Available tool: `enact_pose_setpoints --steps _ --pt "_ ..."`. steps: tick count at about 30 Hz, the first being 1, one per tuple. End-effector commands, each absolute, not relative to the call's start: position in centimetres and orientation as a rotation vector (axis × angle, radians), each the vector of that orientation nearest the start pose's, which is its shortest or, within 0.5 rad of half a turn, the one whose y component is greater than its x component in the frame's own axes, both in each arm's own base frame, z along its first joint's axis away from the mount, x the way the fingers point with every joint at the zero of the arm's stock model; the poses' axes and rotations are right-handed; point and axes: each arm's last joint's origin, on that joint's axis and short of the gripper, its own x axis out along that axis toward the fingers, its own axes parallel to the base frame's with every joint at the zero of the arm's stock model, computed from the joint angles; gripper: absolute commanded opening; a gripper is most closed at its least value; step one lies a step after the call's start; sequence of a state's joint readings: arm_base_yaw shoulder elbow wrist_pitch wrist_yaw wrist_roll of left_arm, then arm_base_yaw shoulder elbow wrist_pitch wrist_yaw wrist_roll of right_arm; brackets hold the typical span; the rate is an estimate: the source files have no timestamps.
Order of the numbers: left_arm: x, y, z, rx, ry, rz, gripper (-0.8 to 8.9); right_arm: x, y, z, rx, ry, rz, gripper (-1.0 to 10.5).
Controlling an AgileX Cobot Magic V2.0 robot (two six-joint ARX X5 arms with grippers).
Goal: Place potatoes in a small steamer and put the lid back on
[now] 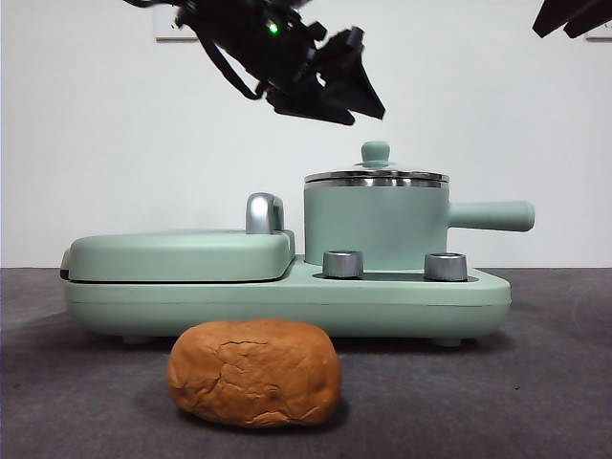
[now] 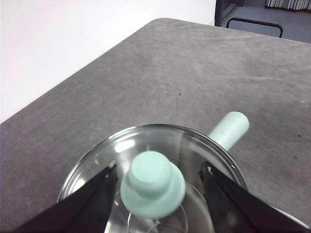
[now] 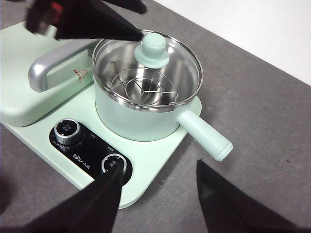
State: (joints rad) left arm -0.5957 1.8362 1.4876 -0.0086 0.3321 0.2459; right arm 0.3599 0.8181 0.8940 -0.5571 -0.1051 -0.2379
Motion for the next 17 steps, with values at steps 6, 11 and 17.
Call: enact_pose_setpoints --steps 6,11,17 --pt "36.7 -26.4 28.4 0.267 0.230 -0.966 2.77 15.3 6.2 33.7 -0.272 0.402 0.515 2.4" --pt "37.0 -26.6 27.6 0.247 0.255 -0.963 2.78 15.3 6.2 33.7 -0.272 0.402 0.515 2.4" --pt "37.2 -26.7 27.4 0.243 0.243 -0.962 2.78 15.3 6.2 33.7 -0.272 0.402 0.514 2.4"
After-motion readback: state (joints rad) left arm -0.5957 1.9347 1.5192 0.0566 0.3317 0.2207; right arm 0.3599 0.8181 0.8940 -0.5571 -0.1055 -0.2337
